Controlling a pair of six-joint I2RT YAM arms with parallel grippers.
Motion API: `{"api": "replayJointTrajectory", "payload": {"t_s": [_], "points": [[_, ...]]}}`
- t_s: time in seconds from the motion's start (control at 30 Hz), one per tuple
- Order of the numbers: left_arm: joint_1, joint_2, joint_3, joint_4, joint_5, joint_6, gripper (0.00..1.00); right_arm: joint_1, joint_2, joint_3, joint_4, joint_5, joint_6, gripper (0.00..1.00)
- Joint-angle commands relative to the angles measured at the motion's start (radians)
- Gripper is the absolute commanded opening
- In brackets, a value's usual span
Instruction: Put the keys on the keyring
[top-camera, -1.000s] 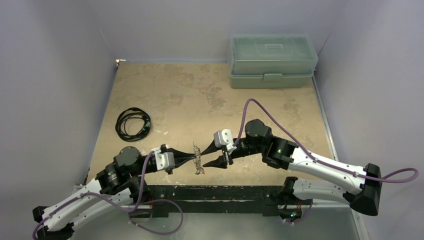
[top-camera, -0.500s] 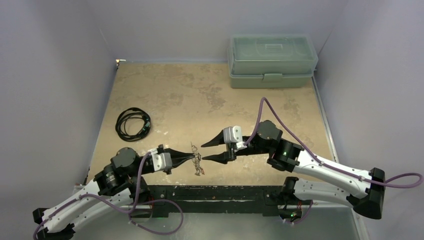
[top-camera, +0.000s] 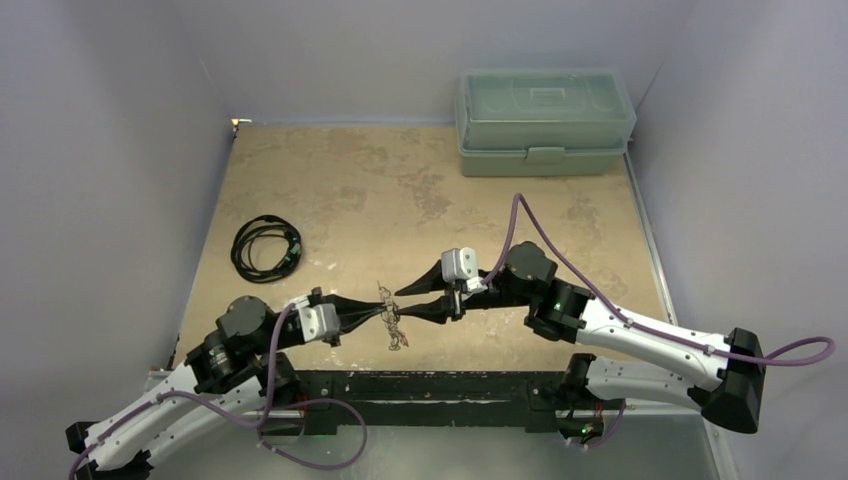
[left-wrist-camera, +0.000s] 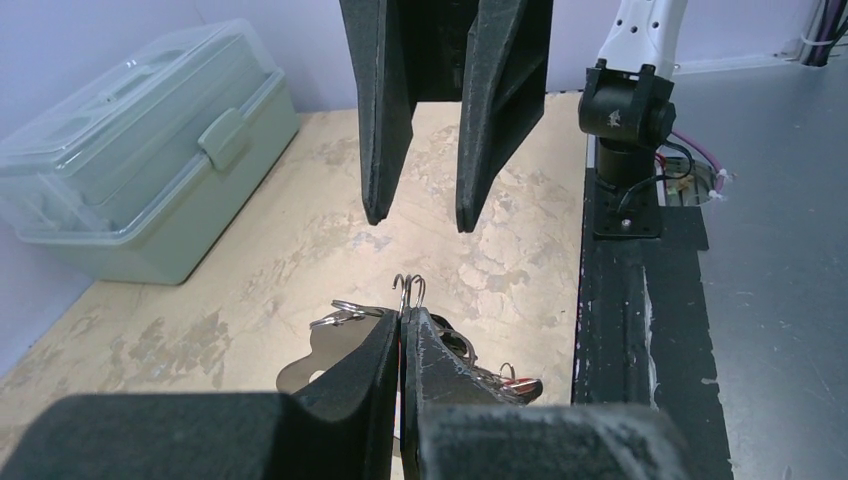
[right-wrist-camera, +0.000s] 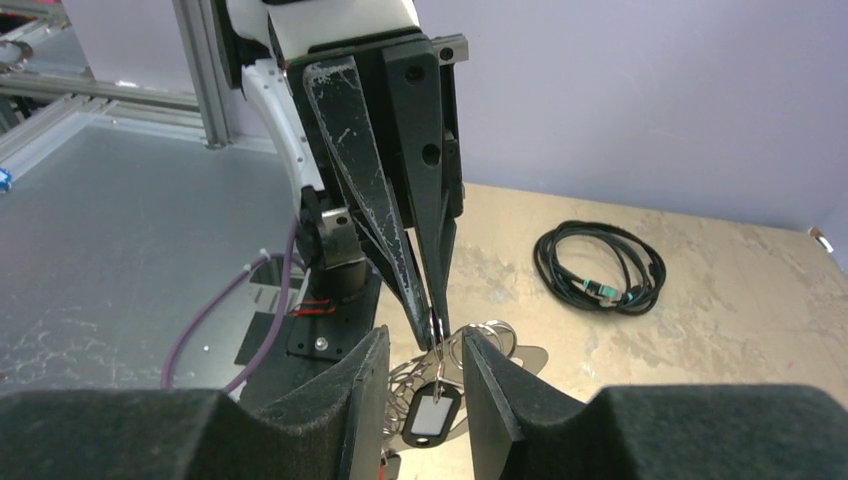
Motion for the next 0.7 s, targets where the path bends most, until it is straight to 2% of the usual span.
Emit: {"api": "replayJointTrajectory", "payload": {"t_s": [0.0,0.67], "points": [[0.013,-0.022,0.001,0.075,-0.009,-0.021,0.00,0.004,0.006,-0.020,0.098,0.004,0.039,0.36],[0.037,-0.032,-0.006,0.092,0.003,-0.031,0.00,0.005,0.073,-0.042,0.186,0.020,0.075,0.26]]}}
